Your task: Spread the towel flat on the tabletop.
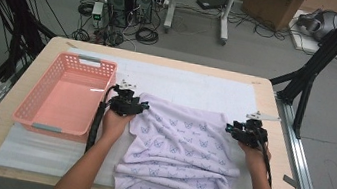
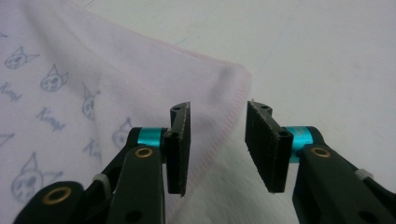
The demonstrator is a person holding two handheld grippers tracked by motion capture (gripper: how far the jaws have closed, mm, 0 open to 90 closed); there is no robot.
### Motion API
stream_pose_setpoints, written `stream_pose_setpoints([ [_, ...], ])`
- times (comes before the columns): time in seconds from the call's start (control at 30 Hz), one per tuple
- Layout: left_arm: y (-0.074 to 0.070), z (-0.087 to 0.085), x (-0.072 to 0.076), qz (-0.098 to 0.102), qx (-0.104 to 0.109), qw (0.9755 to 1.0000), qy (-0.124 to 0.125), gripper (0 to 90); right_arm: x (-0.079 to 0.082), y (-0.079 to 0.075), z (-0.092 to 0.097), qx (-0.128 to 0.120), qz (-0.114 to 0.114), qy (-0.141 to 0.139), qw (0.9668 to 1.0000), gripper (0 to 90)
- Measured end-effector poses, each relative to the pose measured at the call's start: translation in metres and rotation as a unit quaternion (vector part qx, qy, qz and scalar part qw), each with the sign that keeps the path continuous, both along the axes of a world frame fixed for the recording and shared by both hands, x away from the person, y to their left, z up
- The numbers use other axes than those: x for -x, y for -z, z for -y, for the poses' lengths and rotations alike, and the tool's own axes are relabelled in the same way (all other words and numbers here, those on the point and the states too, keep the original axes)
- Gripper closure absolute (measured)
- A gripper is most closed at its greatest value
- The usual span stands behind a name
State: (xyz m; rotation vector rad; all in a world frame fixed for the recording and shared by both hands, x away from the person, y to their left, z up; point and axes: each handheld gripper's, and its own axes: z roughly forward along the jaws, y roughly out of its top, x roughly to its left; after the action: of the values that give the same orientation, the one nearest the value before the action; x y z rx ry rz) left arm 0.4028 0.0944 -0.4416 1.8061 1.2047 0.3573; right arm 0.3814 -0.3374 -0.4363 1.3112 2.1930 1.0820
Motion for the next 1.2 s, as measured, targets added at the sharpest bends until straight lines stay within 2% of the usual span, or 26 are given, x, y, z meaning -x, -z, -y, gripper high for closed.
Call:
stream_pose_setpoints([
  [0.13, -0.005, 0.004, 0.004, 0.01, 0.001, 0.9999, 0.01, 53.0, -0.019, 0.011, -0.015, 0.011, -0.019, 0.005, 0.9997, 57.1],
  [0.17, -0.005, 0.005, 0.004, 0.012, -0.002, 0.9998, 0.014, 53.0, -0.022, 0.012, -0.015, 0.006, -0.013, 0.013, 0.9998, 61.6],
  [0.2, -0.005, 0.005, 0.004, 0.01, 0.001, 0.9998, 0.017, 53.0, -0.026, 0.012, -0.016, -0.001, -0.018, 0.018, 0.9997, 66.4],
  [0.23, -0.004, 0.006, 0.004, 0.008, 0.001, 0.9998, 0.018, 52.9, -0.028, 0.011, -0.017, 0.009, -0.016, 0.02, 0.9996, 78.2],
  [0.27, -0.004, 0.006, 0.004, 0.006, -0.003, 0.9998, 0.019, 52.9, -0.031, 0.011, -0.018, 0.011, -0.015, 0.006, 0.9998, 86.2],
  [0.33, -0.003, 0.006, 0.004, 0.002, -0.006, 0.9998, 0.018, 52.8, -0.038, 0.008, -0.02, 0.04, -0.006, 0.001, 0.9992, 87.3],
  [0.37, -0.003, 0.005, 0.004, -0.003, -0.01, 0.9998, 0.016, 52.6, -0.042, 0.007, -0.021, 0.061, 0.001, 0.009, 0.9981, 87.5],
  [0.47, -0.001, 0.004, 0.005, -0.016, -0.02, 0.9996, 0.014, 51.3, -0.053, 0.001, -0.014, 0.072, 0.039, 0.061, 0.9948, 87.6],
  [0.53, 0.001, 0.005, 0.006, -0.025, -0.028, 0.9992, 0.016, 50.5, -0.057, -0.001, -0.008, 0.081, 0.058, 0.1, 0.99, 87.6],
  [0.6, 0.004, 0.006, 0.006, -0.031, -0.028, 0.999, 0.017, 47.4, -0.06, 0.002, -0.003, 0.056, 0.051, 0.113, 0.9907, 85.8],
  [0.63, 0.006, 0.007, 0.007, -0.03, -0.027, 0.999, 0.018, 46.6, -0.059, 0.002, -0.003, 0.049, 0.042, 0.115, 0.9913, 81.0],
  [0.7, 0.008, 0.009, 0.011, -0.014, -0.033, 0.9992, 0.017, 45.3, -0.057, 0.001, -0.002, 0.035, 0.034, 0.109, 0.9929, 71.7],
  [0.77, 0.01, 0.012, 0.014, -0.001, -0.047, 0.9988, 0.017, 45.6, -0.052, -0.003, -0.003, 0.027, 0.038, 0.095, 0.9944, 69.5],
  [0.8, 0.01, 0.015, 0.017, 0.01, -0.064, 0.9978, 0.015, 50.4, -0.05, -0.005, -0.003, 0.026, 0.04, 0.088, 0.995, 68.5],
  [0.9, 0.009, 0.02, 0.018, 0.02, -0.081, 0.9961, 0.028, 85.6, -0.043, -0.01, -0.003, 0.023, 0.043, 0.071, 0.9963, 66.8],
  [0.93, 0.009, 0.022, 0.017, 0.026, -0.092, 0.9951, 0.023, 86.5, -0.041, -0.011, -0.003, 0.02, 0.042, 0.069, 0.9966, 66.5],
  [0.97, 0.008, 0.023, 0.014, 0.032, -0.106, 0.9938, 0.009, 86.8, -0.038, -0.012, -0.002, 0.017, 0.043, 0.063, 0.9969, 66.1],
  [1.0, 0.007, 0.02, 0.01, 0.037, -0.109, 0.9933, -0.009, 87.0, -0.036, -0.013, -0.002, 0.013, 0.043, 0.057, 0.9973, 65.5],
  [1.07, 0.005, 0.011, 0.0, 0.044, -0.092, 0.9931, -0.059, 87.1, -0.032, -0.016, -0.001, 0.007, 0.03, 0.044, 0.9986, 63.2],
  [1.1, 0.004, 0.007, -0.004, 0.046, -0.085, 0.9924, -0.075, 87.1, -0.028, -0.017, -0.001, 0.006, 0.025, 0.037, 0.999, 62.9],
  [1.13, 0.004, 0.003, -0.006, 0.05, -0.072, 0.9926, -0.085, 87.1, -0.025, -0.019, -0.001, 0.007, 0.024, 0.03, 0.9992, 62.6],
  [1.2, 0.006, -0.002, -0.008, 0.042, -0.053, 0.9941, -0.085, 86.0, -0.016, -0.021, 0.0, 0.01, 0.026, 0.019, 0.9994, 61.1],
])
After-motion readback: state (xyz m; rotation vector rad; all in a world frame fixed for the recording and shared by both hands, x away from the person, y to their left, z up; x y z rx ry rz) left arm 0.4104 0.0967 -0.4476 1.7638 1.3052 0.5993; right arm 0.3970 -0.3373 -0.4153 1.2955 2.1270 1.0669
